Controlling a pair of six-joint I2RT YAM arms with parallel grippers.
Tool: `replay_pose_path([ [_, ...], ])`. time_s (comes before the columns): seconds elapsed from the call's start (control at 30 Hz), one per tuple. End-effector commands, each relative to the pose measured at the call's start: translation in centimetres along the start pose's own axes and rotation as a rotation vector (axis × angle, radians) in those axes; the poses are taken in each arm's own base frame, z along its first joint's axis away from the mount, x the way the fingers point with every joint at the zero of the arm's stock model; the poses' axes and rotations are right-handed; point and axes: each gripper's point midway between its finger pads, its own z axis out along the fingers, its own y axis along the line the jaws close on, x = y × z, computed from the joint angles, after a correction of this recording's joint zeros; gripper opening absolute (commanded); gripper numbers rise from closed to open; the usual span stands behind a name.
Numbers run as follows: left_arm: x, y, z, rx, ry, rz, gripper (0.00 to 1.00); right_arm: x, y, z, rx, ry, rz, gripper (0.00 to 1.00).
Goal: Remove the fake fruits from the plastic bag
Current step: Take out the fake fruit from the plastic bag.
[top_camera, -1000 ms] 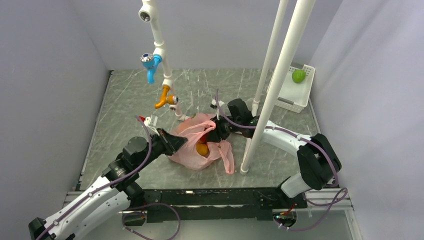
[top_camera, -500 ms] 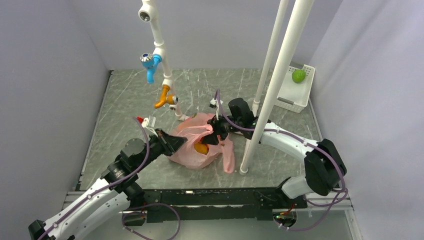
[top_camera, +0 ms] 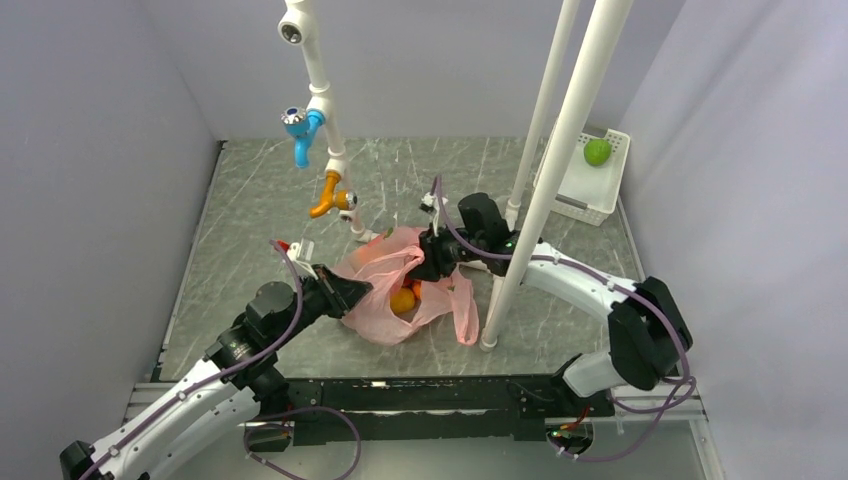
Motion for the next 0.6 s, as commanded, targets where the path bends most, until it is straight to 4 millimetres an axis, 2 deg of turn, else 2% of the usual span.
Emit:
replay_pose_path([
  [0.0,-1.1,-0.9,0.3,0.041,-0.054,-0.028,0.0,-0.6,0.3,2.1,-0.048,0.008,-0.031,0.28],
  [0.07,-1.3,-1.0,0.3,0.04,-0.058,-0.032,0.0,-0.1,-0.5,2.6,-0.027,0.019,-0.031,0.2],
  [0.17,-1.5,-0.8,-0.1,0.021,-0.065,-0.023,0.0,0.8,-1.7,2.8,0.023,0.024,-0.038,0.19],
  [0.23,-1.5,-0.5,-0.3,0.008,-0.07,-0.02,0.0,1.6,-3.3,2.8,0.101,0.027,-0.026,0.26],
  [0.27,-1.4,-0.2,-0.3,0.001,-0.069,-0.021,0.0,2.0,-4.9,2.8,0.184,0.028,-0.012,0.32],
  [0.37,-0.9,0.3,-0.1,-0.005,-0.062,-0.029,0.0,4.3,-8.5,1.8,0.382,0.066,0.024,0.35],
  [0.43,-0.5,0.6,0.0,-0.011,-0.051,-0.032,0.0,5.5,-9.3,0.5,0.454,0.073,0.022,0.38],
  [0.57,0.8,1.6,0.3,-0.021,-0.025,-0.044,0.0,7.0,-9.3,-1.7,0.513,0.068,0.018,0.48],
])
